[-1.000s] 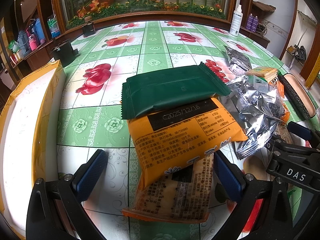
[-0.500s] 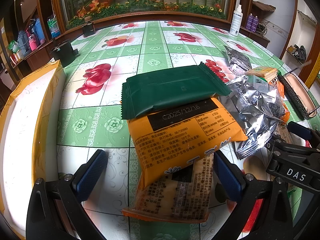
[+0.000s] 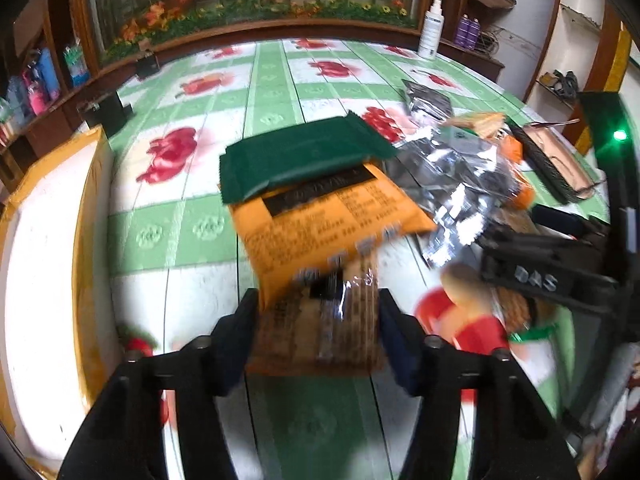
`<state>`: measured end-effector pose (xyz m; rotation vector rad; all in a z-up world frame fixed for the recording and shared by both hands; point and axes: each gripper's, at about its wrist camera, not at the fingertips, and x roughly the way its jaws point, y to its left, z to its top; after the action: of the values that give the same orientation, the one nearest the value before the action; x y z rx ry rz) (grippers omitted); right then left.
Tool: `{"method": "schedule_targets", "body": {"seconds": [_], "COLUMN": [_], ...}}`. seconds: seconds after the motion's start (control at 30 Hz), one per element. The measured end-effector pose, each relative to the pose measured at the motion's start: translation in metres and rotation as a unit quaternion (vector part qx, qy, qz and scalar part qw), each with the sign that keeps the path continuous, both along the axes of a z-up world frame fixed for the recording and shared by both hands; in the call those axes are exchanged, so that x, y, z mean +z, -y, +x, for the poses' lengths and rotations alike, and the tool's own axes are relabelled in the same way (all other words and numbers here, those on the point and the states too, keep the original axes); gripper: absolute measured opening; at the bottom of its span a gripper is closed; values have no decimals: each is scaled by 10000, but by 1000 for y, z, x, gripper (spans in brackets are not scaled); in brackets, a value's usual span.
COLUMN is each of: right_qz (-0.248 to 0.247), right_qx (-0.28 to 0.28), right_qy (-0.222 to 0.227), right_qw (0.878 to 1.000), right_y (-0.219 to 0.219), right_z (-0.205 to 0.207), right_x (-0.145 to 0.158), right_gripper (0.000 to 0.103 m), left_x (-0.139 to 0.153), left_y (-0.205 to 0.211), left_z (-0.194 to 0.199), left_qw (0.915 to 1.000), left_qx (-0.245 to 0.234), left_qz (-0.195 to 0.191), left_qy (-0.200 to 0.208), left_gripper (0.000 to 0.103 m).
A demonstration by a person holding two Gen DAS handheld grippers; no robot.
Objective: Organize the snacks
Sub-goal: 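Close the left gripper and lift the clear barcode cracker pack out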
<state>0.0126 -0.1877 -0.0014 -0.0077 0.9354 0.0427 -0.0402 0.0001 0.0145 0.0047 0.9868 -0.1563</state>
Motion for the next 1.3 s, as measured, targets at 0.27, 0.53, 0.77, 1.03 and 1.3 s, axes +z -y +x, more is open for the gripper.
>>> {"method": "schedule_targets", "body": {"seconds": [0.27,0.53,0.77,1.03,1.3], "right_qz": [1,1,1,1,1], "right_qx": [2,0,0,1,0], "right_qy": [0,0,0,0,-1], "right_qw": [10000,10000,10000,10000,10000], "right_y": [0,0,0,0,0], "right_z": [0,0,0,0,0], "right_x": [0,0,0,0,0], "right_gripper": [102,102,102,102,102], "left_x": [2,2,-3,18,63], "left_y": [-17,-16,7,-11,-14], "left_z": [-21,-19,5,-5,-27], "left_qw": [9991,9978,9995,9986,9943], "left_qx": [26,6,154,56,-196], "left_qz": [-363,-595,293,-513,-721], "left_qy": [-213,-278,4,-112,757], "left_gripper": [55,75,53,52,52]}}
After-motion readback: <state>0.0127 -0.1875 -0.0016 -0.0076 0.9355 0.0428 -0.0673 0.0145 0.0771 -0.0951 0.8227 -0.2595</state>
